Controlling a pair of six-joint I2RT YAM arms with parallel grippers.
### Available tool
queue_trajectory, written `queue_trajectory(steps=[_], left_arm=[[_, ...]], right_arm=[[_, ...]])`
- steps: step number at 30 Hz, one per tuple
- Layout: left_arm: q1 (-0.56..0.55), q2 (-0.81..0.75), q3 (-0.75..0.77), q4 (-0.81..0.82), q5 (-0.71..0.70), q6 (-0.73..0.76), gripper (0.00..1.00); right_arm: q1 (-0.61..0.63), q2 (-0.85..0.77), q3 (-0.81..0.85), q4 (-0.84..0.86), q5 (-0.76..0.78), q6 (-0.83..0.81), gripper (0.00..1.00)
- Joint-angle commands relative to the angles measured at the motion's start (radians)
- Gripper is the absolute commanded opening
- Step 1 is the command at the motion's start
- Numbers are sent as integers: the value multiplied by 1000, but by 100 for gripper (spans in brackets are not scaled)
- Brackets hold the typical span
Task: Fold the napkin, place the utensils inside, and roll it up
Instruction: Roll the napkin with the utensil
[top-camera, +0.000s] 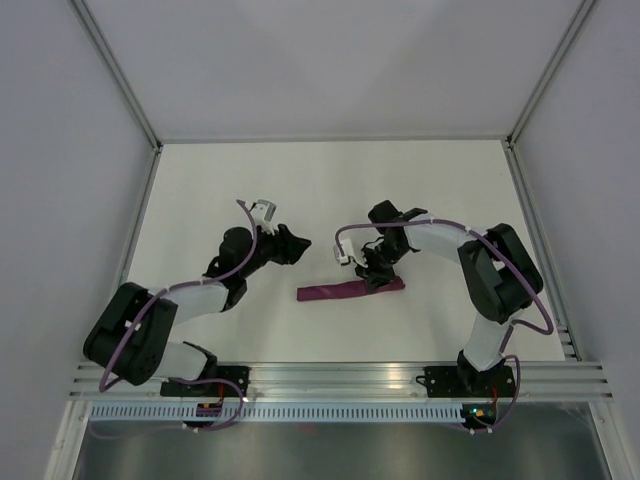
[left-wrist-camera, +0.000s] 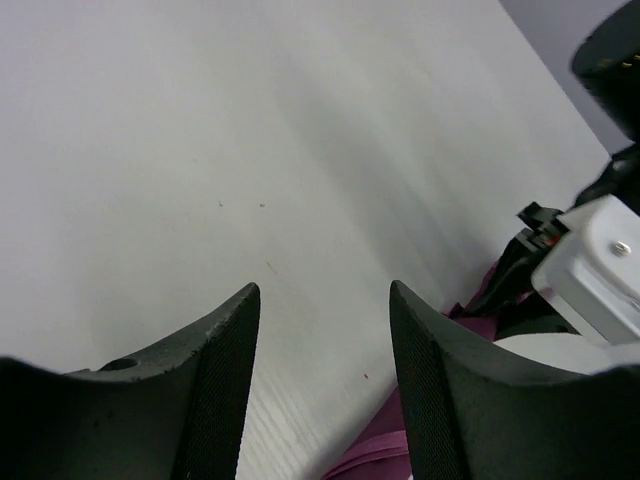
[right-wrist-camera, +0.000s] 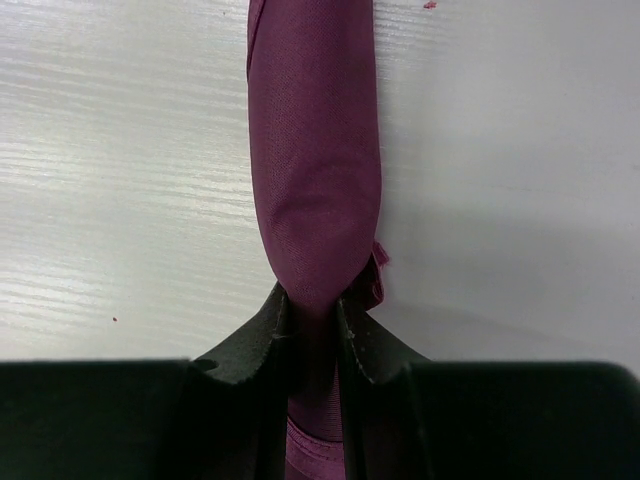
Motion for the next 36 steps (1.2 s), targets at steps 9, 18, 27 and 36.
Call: queue_trajectory(steps=[9,18,27,36], left_arm=[[-414,-193,-140,130,-380,310,62],[-629,-49,-79,70,-542,546,63],[-694,162,81,-14,-515,728,64],[-705,314,213,-146,-476,827,61]], right_arm=[[-17,196,125,-168,27,-62,14],[-23,263,194,-199,21,-44,14],[-29,286,219,-200,19,-26,14],[-32,302,233,-213,21,-24,14]])
